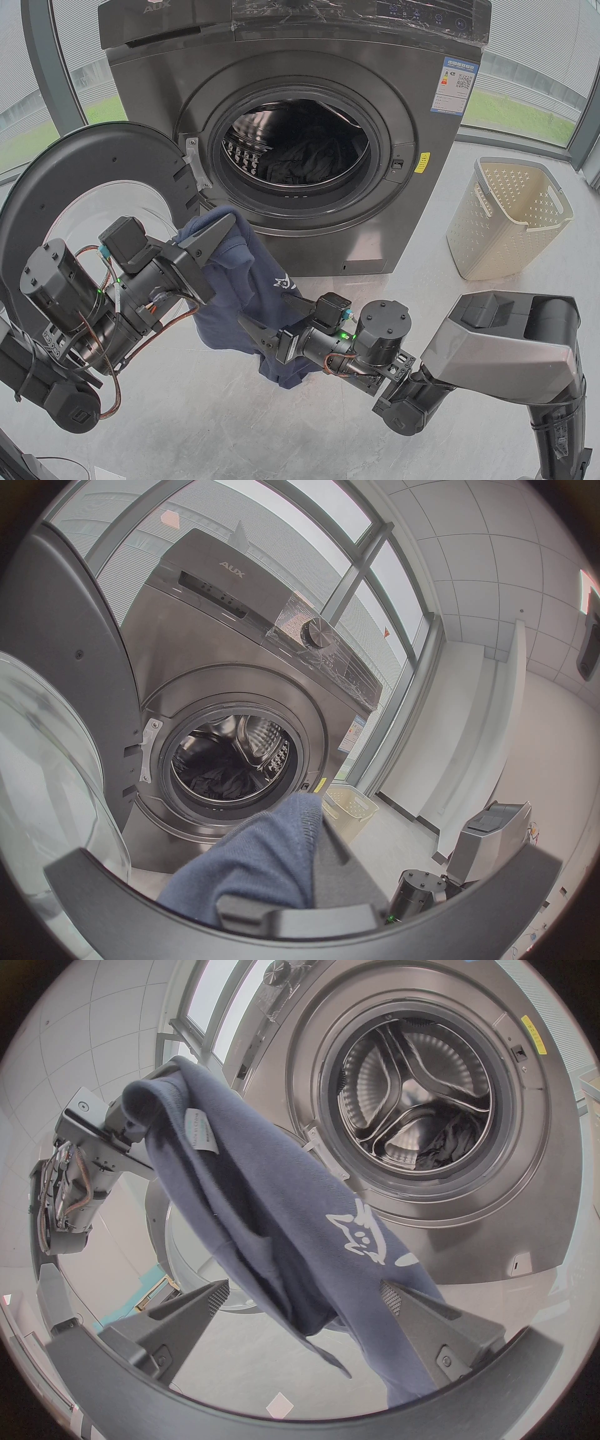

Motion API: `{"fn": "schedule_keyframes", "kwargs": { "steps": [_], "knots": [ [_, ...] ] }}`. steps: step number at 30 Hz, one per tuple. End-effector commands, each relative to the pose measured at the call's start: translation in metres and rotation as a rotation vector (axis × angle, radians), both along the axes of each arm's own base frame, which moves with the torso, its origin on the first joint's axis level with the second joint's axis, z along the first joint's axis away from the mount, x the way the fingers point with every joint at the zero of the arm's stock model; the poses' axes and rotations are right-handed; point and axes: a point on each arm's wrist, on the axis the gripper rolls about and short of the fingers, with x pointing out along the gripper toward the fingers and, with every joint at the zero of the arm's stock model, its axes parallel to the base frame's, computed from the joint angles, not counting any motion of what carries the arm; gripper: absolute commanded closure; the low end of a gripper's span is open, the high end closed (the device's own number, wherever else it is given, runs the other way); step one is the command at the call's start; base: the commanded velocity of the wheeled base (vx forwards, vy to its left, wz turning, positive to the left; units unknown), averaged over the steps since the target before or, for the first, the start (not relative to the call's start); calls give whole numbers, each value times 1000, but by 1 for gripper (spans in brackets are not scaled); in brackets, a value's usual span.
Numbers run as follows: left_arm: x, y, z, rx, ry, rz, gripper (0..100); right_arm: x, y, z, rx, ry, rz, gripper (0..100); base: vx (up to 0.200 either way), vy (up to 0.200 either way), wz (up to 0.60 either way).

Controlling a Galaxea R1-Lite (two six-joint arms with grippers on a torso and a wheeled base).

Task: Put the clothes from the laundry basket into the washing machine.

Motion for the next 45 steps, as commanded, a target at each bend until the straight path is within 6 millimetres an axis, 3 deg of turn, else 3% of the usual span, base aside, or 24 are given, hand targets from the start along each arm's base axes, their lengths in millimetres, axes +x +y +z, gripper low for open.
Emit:
{"fn": "schedule_keyframes", "kwargs": {
  "steps": [1, 9, 17, 27, 35, 36, 45],
  "knots": [
    [-1, 0, 0, -2, 0, -2, 100, 4, -2, -2, 1, 1, -8, 0, 0, 0, 0],
    [0, 1, 1, -6, 0, 0, 100, 19, -7, -1, 16, -14, -50, 0, 0, 0, 0],
    [-1, 0, 0, -5, 1, -3, 100, 22, 4, -15, 0, -15, -45, 0, 0, 0, 0],
    [3, 0, -4, 5, 13, 5, 100, 0, 28, -19, -16, -36, 19, 0, 0, 0, 0],
    [4, -1, -5, 7, 17, 5, 100, -20, 41, -15, -32, -58, 59, 0, 0, 0, 0],
    [4, -1, -5, 7, 17, 5, 100, -24, 45, -7, -18, -74, 72, 0, 0, 0, 0],
    [3, 0, -5, 7, 14, 6, 100, -17, 42, 1, 7, -92, 31, 0, 0, 0, 0]
  ]
}}
